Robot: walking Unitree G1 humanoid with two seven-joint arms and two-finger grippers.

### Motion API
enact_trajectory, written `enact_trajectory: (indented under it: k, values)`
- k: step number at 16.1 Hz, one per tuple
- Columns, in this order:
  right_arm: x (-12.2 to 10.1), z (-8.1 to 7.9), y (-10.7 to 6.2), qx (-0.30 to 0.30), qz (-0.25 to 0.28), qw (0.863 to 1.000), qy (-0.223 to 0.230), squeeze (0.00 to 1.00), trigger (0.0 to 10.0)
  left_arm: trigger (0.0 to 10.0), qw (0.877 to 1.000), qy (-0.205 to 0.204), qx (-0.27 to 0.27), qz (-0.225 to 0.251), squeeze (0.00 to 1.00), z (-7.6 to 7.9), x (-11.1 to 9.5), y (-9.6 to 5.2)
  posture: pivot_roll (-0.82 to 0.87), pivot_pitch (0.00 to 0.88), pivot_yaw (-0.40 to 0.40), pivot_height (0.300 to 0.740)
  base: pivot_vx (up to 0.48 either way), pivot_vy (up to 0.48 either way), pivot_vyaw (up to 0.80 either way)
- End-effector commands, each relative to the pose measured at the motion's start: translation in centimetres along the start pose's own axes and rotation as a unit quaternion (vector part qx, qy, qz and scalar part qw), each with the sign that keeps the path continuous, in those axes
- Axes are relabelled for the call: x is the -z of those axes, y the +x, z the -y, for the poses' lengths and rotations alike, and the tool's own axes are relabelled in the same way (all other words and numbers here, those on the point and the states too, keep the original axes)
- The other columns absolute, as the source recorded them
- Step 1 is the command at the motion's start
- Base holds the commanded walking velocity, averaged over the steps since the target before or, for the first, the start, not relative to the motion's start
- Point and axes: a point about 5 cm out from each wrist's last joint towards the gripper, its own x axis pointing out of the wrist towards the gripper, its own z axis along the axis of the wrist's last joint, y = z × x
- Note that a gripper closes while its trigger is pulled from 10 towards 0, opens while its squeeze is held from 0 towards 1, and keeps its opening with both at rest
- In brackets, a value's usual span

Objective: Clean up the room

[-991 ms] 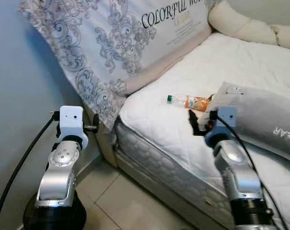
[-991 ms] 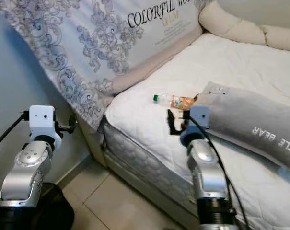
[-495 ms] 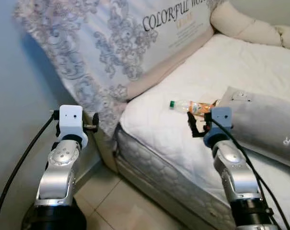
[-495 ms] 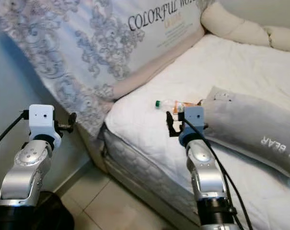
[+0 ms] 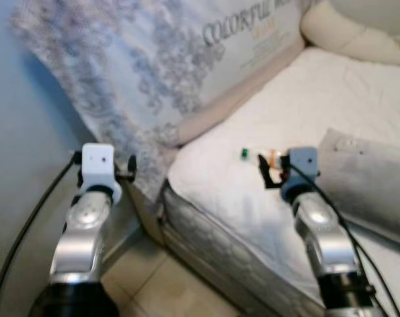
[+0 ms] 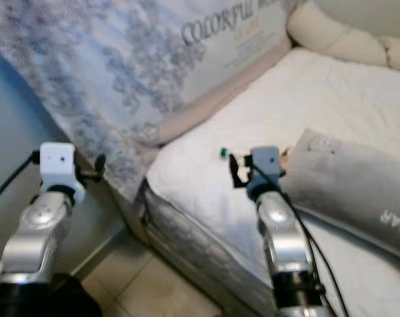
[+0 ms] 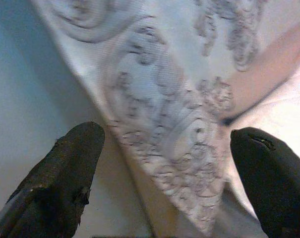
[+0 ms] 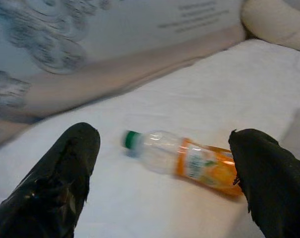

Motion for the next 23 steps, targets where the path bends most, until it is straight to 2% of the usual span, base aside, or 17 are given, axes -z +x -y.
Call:
enact_trajectory:
  k: [1,11,16,17,18,19,23]
  values:
    - [-0.5,0.1,0.1,0.003,0.01,1.0,0.002,0.0,10.0,10.0,1.0,0.008,0.001,0.007,0.0,-0.1,-0.5,0.2,-0.07,0.0,0.039,0.74,0.326,0.0,0.0]
    - [-0.6,-0.7,0.0,-0.026,0.014,1.0,0.012,0.0,10.0,10.0,1.0,0.008,0.0,0.006,0.0,-0.1,-0.5,0.1,-0.07,0.0,0.038,0.74,0.309,0.0,-0.08]
    - [-0.5,-0.8,-0.6,-0.049,0.009,0.998,0.034,0.0,10.0,10.0,1.0,0.015,0.003,0.01,0.0,-0.3,-0.7,-0.3,-0.08,0.0,0.031,0.74,0.0,0.0,0.0]
    - [-0.3,-0.6,-0.8,-0.05,0.008,0.999,0.02,1.0,10.0,10.0,1.0,0.023,0.011,0.008,0.0,-0.2,-0.6,-0.6,-0.08,0.0,0.035,0.74,0.0,0.0,0.0]
    - [-0.1,-0.5,-0.7,-0.062,0.003,0.998,-0.003,1.0,10.0,10.0,0.999,0.032,0.025,0.006,0.0,0.1,-0.5,-0.8,-0.08,0.0,0.033,0.74,0.0,0.0,0.0]
    - [0.0,-0.4,-0.4,-0.06,-0.002,0.998,-0.008,1.0,10.0,10.0,0.999,0.037,0.03,0.006,0.0,0.1,-0.5,-0.9,-0.08,0.0,0.032,0.74,0.0,0.0,0.0]
    - [-0.2,0.4,2.3,-0.084,-0.053,0.993,-0.07,1.0,10.0,10.0,0.996,0.06,0.064,-0.008,0.0,0.2,-0.2,-2.0,-0.06,0.0,0.024,0.74,0.0,0.0,0.0]
